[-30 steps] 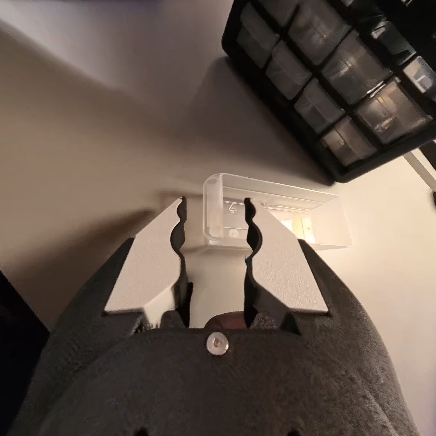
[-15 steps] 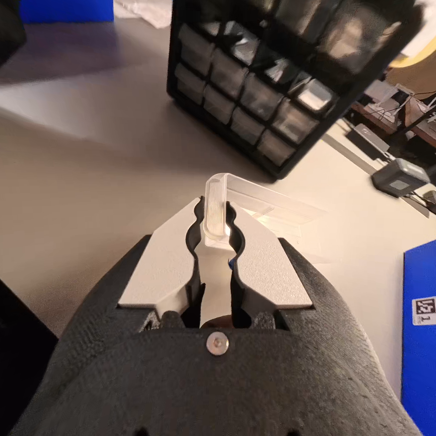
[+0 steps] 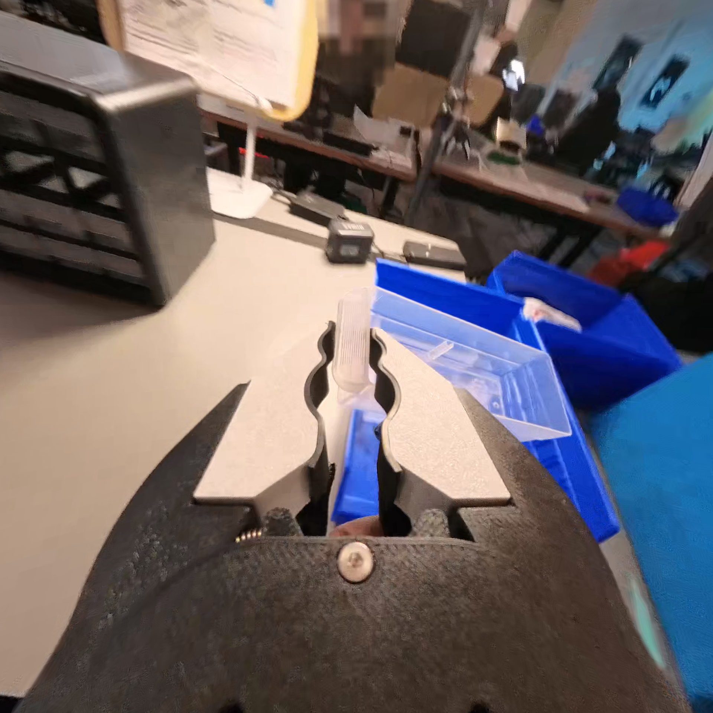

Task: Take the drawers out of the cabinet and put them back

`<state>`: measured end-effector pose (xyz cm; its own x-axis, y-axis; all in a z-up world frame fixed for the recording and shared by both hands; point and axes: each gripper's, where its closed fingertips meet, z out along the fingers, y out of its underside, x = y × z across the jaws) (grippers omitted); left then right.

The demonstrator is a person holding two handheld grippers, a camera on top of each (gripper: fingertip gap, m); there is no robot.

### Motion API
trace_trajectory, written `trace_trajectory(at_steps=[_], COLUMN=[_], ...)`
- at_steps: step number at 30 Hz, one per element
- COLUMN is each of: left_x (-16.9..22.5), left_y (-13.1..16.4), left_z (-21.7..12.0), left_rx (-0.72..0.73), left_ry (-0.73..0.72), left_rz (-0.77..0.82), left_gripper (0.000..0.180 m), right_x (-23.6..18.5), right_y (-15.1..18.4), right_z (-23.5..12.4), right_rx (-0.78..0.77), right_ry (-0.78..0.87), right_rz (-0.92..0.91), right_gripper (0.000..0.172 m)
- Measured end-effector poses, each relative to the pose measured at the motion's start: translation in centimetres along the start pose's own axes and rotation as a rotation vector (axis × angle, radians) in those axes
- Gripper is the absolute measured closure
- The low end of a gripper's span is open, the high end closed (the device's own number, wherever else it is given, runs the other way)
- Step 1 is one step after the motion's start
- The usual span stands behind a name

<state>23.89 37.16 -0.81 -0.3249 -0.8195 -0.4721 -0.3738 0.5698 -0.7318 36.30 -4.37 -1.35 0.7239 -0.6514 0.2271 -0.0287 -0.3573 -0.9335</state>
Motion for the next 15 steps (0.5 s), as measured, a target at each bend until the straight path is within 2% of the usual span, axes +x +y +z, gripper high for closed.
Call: trace_trajectory(at_steps=[4, 7, 12, 15], left_x=[0.0, 0.0, 0.0, 0.0], left_y=[0.0, 0.0, 0.0, 0.0], left_z=[0.0, 0.0, 0.1, 0.1], left_rx=[0.002, 0.004, 0.007, 0.007], left_ry=[-0.003, -0.002, 0.002, 0.002], left_rz=[0.001, 0.003, 0.005, 0.005], left_gripper=[0.110, 0.110, 0.110, 0.109], right_x=[3.8, 3.9, 2.9, 2.9], right_y=[6.2, 9.4, 11.5, 11.0], right_z=[2.7, 4.0, 5.1, 4.8], right_rx=[-0.145, -0.210, -0.247, -0.214], right_ry=[0.033, 0.000, -0.071, -0.088], right_rz=[0.123, 0.179, 0.207, 0.223], right_gripper=[0.153, 0.153, 0.150, 0.136])
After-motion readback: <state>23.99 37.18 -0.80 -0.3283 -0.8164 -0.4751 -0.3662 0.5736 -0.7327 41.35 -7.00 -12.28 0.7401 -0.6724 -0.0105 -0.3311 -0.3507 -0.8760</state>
